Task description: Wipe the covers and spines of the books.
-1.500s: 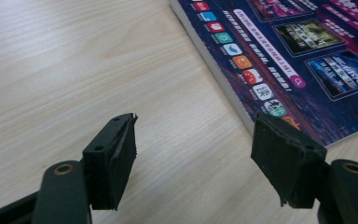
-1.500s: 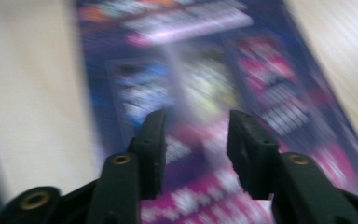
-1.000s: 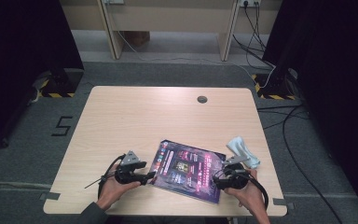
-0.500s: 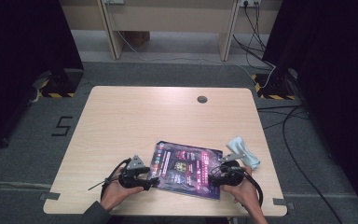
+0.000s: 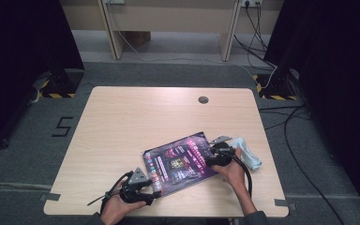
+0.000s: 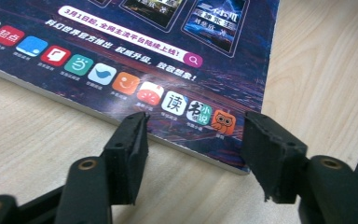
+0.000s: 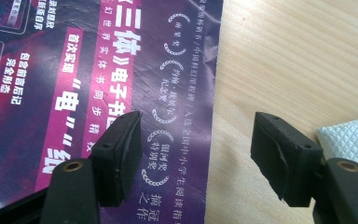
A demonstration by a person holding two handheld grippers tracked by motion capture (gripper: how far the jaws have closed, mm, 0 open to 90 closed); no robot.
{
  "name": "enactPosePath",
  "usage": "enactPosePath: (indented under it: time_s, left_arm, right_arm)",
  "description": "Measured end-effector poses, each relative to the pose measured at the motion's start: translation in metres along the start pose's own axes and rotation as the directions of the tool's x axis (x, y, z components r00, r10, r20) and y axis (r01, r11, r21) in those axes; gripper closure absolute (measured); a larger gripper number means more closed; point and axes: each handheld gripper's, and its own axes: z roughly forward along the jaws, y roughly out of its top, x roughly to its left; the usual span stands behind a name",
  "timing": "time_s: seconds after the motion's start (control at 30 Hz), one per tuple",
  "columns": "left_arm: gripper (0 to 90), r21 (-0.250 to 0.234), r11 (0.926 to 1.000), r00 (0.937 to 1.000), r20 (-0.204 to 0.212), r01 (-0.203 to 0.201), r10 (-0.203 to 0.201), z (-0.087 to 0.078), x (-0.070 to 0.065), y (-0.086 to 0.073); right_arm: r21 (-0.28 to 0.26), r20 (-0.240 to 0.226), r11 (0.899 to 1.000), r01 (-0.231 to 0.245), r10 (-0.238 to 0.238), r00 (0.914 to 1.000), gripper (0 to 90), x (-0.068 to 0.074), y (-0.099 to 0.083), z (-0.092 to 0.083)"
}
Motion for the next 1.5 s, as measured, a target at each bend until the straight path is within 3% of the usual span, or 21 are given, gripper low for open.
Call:
enactPosePath:
  time_s: [0.07,0.23,0.3,0.43,0.6,0.67,0.77,0.97,1.03,1.13,1.23,1.33,1.5]
  left_arm:
    - [38.5,-0.035,0.9992,0.9992,-0.034,0.018,-0.019,-0.002,0.009,0.005]
    - [35.8,-0.082,0.9965,0.9913,-0.132,-0.014,0.003,-0.002,0.034,0.027]
    - [34.6,-0.075,0.9965,0.9873,-0.157,-0.035,0.023,0.004,0.042,0.037]
    - [31.8,-0.064,0.9975,0.984,-0.177,-0.031,0.019,0.02,0.057,0.053]
    - [31.1,-0.028,0.9994,0.9814,-0.191,-0.02,0.014,0.038,0.076,0.062]
    - [30.0,-0.013,0.9999,0.9858,-0.168,-0.004,0.002,0.043,0.082,0.061]
    - [30.7,0.008,0.9997,0.9916,-0.127,0.023,-0.022,0.041,0.087,0.061]
    - [33.4,0.063,0.9977,0.9928,-0.115,-0.024,0.031,0.025,0.075,0.05]
    - [34.3,0.064,0.9979,0.9944,-0.106,-0.001,0.008,0.018,0.068,0.041]
    - [38.0,0.069,0.9976,0.9954,-0.095,-0.003,0.01,0.01,0.059,0.032]
    - [41.1,0.072,0.9974,0.997,-0.078,0.007,-0.002,0.004,0.049,0.025]
    - [41.2,0.07,0.9973,0.9987,-0.049,0.019,-0.016,0.001,0.039,0.018]
    - [41.7,0.07,0.9974,0.9999,-0.006,0.015,-0.015,-0.002,0.019,0.008]
  right_arm:
    - [0.013,-0.031,1.0,-0.012,0.012,0.9994,31.6,0.0,-0.005,-0.004]
    - [-0.005,-0.056,1.0,0.003,-0.004,0.9984,30.3,0.008,-0.023,-0.022]
    - [-0.018,-0.071,1.0,0.002,-0.004,0.9975,30.1,0.012,-0.029,-0.029]
    - [-0.023,-0.093,0.999,0.025,-0.027,0.9953,29.3,0.022,-0.043,-0.04]
    - [0.005,-0.066,0.998,0.061,-0.06,0.996,28.0,0.028,-0.054,-0.037]
    - [-0.006,-0.055,0.997,0.081,-0.081,0.9952,26.3,0.027,-0.054,-0.033]
    - [-0.007,-0.055,0.998,0.064,-0.064,0.9965,24.5,0.026,-0.053,-0.032]
    - [-0.013,-0.008,1.0,0.029,-0.029,0.9995,23.0,0.017,-0.044,-0.023]
    - [-0.014,0.008,1.0,0.025,-0.025,0.9997,23.3,0.012,-0.037,-0.018]
    - [-0.023,0.024,1.0,0.005,-0.004,0.9997,29.6,0.006,-0.027,-0.01]
    - [-0.028,-0.036,0.998,-0.051,0.05,0.9981,30.5,0.005,-0.023,-0.011]
    - [-0.048,-0.118,0.998,-0.044,0.038,0.9923,30.8,0.016,-0.025,-0.019]
    - [-0.007,-0.227,1.0,-0.028,0.026,0.9735,29.4,0.037,-0.028,-0.018]
